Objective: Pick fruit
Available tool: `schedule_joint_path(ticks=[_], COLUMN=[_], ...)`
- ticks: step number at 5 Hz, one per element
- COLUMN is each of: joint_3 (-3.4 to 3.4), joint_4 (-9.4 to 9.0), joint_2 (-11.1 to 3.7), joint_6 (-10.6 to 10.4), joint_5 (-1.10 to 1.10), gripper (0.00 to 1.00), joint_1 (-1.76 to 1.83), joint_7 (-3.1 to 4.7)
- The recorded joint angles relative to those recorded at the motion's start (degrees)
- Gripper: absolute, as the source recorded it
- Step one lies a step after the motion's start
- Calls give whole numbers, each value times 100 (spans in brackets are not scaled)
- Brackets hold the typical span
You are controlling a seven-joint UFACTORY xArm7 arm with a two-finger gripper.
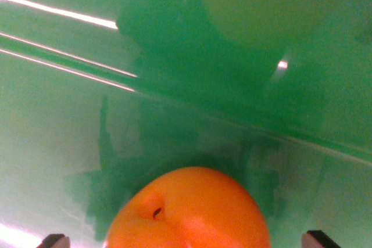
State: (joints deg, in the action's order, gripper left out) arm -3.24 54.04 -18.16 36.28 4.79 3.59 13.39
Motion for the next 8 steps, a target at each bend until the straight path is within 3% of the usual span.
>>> schedule_joint_path(ticks=[1,2,7,8], joint_3=[0,0,1,2], joint_4=[0,0,49,110], joint_2=[0,0,39,87], joint_6=[0,0,88,197], joint_5=[0,0,-2,-4], gripper=[0,100,100,100], joint_1=[0,0,1,1], joint_7=[0,0,5,12])
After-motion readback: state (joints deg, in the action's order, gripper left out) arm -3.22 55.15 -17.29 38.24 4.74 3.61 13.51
